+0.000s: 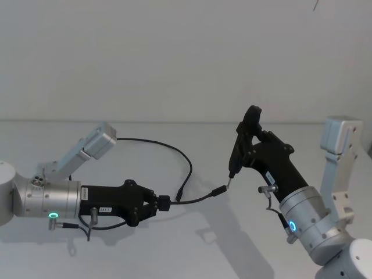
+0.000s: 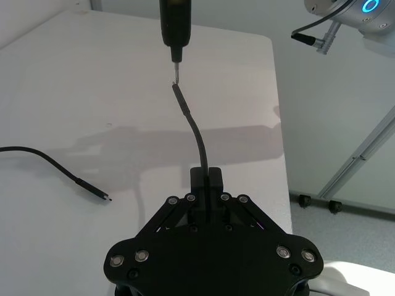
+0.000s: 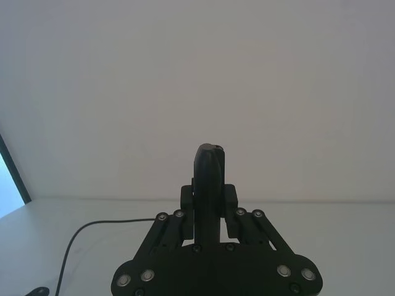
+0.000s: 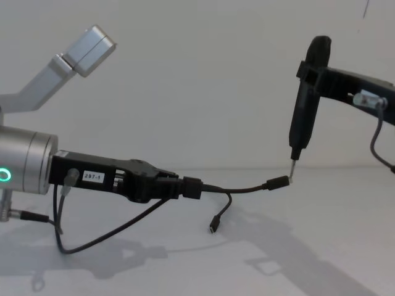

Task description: Pick up the data cable with the one hand.

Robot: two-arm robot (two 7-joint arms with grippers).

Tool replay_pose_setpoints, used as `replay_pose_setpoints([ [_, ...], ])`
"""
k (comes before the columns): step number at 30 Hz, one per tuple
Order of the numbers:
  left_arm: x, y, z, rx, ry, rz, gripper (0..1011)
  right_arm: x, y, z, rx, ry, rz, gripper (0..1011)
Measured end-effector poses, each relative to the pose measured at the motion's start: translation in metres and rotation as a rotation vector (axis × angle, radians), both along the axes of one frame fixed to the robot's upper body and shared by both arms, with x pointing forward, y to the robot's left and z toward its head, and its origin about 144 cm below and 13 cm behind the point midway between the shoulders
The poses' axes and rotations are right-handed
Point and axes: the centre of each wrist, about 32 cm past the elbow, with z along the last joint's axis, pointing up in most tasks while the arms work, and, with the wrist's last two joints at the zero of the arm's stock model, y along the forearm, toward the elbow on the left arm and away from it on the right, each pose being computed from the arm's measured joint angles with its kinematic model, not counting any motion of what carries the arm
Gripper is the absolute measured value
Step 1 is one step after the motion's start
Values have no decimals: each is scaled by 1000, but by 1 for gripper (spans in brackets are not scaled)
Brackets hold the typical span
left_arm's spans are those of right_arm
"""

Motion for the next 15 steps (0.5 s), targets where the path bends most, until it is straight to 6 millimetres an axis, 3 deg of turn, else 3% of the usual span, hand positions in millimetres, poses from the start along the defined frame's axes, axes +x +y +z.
replay_pose_setpoints([
  [15, 0, 0, 0, 0, 0, 0, 40, -1, -4, 4, -9, -24, 13, 279],
])
